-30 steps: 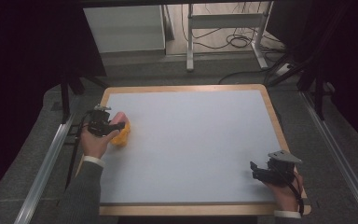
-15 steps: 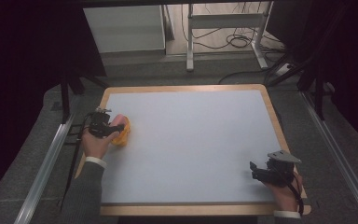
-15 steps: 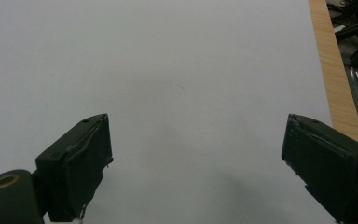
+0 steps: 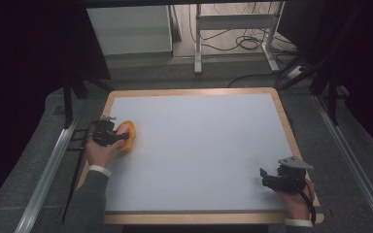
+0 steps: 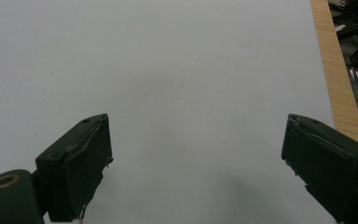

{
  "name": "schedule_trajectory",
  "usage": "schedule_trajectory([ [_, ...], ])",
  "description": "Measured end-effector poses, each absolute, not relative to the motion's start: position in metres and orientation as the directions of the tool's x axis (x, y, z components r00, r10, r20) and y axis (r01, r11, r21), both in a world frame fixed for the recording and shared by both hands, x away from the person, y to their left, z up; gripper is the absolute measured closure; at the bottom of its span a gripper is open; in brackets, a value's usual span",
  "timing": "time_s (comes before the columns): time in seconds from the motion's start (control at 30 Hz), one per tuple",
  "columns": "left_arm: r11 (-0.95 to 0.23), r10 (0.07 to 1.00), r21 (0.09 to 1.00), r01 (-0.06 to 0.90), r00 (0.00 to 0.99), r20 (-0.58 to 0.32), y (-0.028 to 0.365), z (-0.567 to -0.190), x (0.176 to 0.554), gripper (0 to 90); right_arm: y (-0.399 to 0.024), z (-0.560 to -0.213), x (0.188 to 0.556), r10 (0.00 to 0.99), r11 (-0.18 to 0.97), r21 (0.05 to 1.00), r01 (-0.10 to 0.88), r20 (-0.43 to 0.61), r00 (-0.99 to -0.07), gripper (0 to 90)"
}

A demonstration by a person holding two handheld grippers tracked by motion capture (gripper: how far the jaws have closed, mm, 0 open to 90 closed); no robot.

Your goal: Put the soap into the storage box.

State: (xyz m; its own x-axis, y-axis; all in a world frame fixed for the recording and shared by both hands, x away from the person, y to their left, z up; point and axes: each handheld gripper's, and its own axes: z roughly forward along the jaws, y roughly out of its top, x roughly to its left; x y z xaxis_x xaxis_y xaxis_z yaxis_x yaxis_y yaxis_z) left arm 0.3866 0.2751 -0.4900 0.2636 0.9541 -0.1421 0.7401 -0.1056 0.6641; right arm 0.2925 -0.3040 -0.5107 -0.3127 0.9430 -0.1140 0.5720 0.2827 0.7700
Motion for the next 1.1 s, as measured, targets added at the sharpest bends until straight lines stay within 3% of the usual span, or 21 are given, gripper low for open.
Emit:
schedule_trajectory([
  [0.13, -0.1, 0.959, 0.697, 0.71, 0.256, -0.124, 0.275, -0.475, 0.38, 30.2, -0.303, -0.511, 0.293, 0.941, 0.287, 0.768, 0.572, -0.115, -0.318, 8.1],
  [0.3, -0.117, 0.94, 0.729, 0.674, 0.312, -0.137, 0.271, -0.461, 0.365, 23.6, -0.303, -0.511, 0.292, 0.942, 0.285, 0.77, 0.571, -0.116, -0.315, 8.1],
  [0.77, -0.169, 0.848, 0.783, 0.598, 0.493, -0.193, 0.263, -0.467, 0.313, 24.1, -0.303, -0.509, 0.292, 0.939, 0.288, 0.776, 0.561, -0.113, -0.326, 8.1],
  [1.1, -0.155, 0.823, 0.782, 0.604, 0.516, -0.236, 0.262, -0.49, 0.287, 25.6, -0.303, -0.509, 0.291, 0.939, 0.289, 0.777, 0.56, -0.117, -0.322, 8.1],
])
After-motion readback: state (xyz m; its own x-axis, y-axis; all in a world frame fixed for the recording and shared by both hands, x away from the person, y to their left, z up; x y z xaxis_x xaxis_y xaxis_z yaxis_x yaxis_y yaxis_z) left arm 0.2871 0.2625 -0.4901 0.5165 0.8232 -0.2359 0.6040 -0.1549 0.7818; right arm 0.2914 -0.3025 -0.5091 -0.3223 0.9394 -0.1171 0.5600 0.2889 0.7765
